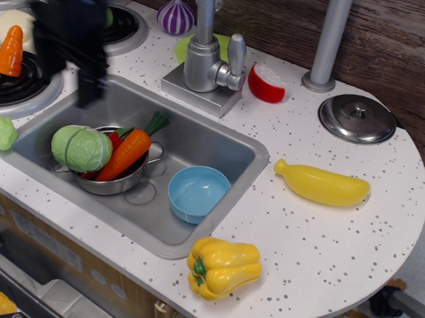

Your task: Put broccoli in bowl

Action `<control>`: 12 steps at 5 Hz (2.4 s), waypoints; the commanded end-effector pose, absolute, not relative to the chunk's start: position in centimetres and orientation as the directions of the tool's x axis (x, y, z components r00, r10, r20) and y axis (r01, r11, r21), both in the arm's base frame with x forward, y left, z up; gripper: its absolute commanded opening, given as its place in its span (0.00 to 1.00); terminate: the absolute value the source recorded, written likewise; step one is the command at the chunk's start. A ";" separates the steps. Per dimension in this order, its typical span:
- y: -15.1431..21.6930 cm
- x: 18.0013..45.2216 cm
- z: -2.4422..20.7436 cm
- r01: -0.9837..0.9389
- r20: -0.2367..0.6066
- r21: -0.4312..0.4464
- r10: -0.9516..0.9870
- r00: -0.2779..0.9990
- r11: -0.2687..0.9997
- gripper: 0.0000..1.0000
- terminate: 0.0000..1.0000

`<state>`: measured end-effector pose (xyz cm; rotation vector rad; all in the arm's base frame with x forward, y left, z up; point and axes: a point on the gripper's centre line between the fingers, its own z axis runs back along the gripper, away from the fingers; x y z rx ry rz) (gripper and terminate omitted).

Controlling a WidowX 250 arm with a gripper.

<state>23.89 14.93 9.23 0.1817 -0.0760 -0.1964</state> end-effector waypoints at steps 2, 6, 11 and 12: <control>20.5 20.6 8.3 0.413 0.088 0.247 -0.445 0.891 0.876 1.00 0.00; 22.8 20.5 2.2 0.470 0.227 0.155 -0.495 0.839 0.869 1.00 0.00; 16.4 23.0 6.7 0.302 0.160 0.101 -0.315 0.935 0.948 0.00 0.00; 11.5 25.7 7.7 0.210 0.132 0.110 -0.224 0.966 0.971 0.00 0.00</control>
